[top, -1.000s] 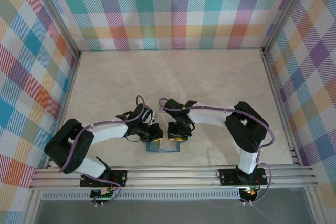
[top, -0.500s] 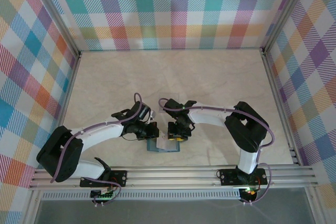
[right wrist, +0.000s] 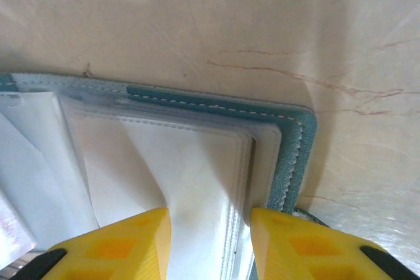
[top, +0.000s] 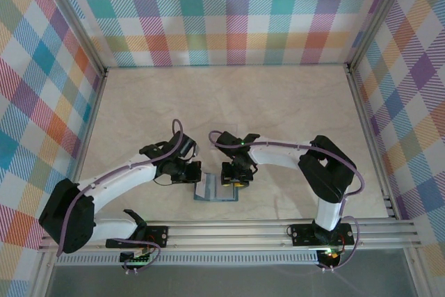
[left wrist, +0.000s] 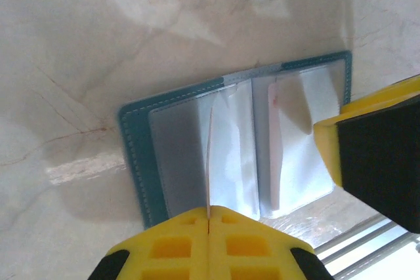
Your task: Take the credit cards out of the card holder
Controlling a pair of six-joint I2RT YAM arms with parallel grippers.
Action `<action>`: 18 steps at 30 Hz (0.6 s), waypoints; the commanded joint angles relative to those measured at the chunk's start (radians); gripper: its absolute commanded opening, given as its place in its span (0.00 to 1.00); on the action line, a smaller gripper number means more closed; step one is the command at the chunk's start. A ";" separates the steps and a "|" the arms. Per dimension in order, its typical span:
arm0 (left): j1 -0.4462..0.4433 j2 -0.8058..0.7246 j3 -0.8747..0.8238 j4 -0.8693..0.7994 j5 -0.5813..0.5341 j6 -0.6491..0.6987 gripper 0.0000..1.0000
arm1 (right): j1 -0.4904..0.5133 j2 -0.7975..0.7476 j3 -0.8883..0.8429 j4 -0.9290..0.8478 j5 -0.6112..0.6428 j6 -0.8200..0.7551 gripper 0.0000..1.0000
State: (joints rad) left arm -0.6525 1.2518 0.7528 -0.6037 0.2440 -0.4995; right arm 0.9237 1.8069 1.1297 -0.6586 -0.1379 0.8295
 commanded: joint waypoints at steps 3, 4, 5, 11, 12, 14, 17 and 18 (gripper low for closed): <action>0.007 -0.035 0.081 -0.105 -0.081 0.051 0.00 | 0.001 -0.067 -0.005 -0.070 0.047 -0.009 0.40; 0.007 -0.035 0.092 -0.112 -0.088 0.057 0.00 | 0.001 -0.075 -0.001 -0.074 0.047 -0.009 0.41; 0.007 -0.034 0.101 -0.117 -0.092 0.061 0.00 | 0.001 -0.087 0.001 -0.078 0.049 -0.010 0.41; 0.007 -0.022 0.161 -0.150 -0.123 0.082 0.00 | 0.001 -0.153 0.021 -0.106 0.062 -0.022 0.41; 0.007 -0.018 0.172 -0.158 -0.134 0.086 0.00 | 0.000 -0.164 0.026 -0.116 0.070 -0.026 0.41; 0.007 -0.007 0.199 -0.171 -0.154 0.096 0.00 | -0.001 -0.181 0.035 -0.136 0.091 -0.035 0.41; 0.007 0.018 0.249 -0.191 -0.181 0.121 0.00 | -0.013 -0.208 0.041 -0.171 0.118 -0.051 0.41; 0.007 0.026 0.267 -0.200 -0.191 0.127 0.00 | -0.018 -0.217 0.041 -0.183 0.128 -0.054 0.41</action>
State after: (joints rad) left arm -0.6521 1.2541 0.9634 -0.7547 0.1032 -0.4168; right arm 0.9188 1.6314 1.1450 -0.7662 -0.0570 0.8047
